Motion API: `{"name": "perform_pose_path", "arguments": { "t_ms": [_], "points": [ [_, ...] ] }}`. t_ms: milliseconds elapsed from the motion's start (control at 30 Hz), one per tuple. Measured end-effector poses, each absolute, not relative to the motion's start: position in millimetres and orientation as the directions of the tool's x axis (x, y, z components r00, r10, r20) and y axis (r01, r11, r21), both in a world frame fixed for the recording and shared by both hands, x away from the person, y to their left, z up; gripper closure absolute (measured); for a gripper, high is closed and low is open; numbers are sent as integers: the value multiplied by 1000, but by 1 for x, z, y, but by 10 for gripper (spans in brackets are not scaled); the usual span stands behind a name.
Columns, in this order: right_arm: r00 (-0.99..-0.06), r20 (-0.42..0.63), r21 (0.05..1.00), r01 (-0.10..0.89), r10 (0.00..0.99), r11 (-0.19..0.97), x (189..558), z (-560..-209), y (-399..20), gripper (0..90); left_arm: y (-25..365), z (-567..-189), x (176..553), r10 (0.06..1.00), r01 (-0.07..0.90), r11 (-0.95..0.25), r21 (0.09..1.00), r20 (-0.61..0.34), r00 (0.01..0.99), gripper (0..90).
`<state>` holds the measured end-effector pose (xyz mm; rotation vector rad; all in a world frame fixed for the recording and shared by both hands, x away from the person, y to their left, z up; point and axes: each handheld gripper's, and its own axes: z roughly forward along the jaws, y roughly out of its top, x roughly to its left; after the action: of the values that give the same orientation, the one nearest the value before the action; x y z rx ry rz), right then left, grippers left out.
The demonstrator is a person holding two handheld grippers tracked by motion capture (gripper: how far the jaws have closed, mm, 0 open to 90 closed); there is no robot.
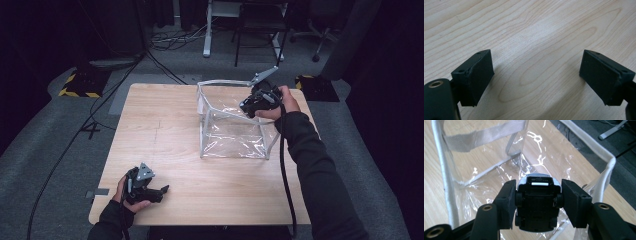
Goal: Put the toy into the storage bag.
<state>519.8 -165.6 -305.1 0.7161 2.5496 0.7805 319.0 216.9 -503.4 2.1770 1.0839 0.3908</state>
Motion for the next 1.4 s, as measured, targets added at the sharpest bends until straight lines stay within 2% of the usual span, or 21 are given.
{"name": "perform_pose_path", "arguments": {
  "t_ms": [567, 1400],
  "points": [
    [-843, -193, 483, 364, 502, 797, 512, -307, -185, 481, 217, -503, 319, 791, 592, -434, 679, -27, 611, 123],
    [-854, -190, 464, 357, 485, 810, 507, -302, -213, 481, 217, -503, 319, 790, 591, -437, 678, -25, 612, 122]
  ]
}}
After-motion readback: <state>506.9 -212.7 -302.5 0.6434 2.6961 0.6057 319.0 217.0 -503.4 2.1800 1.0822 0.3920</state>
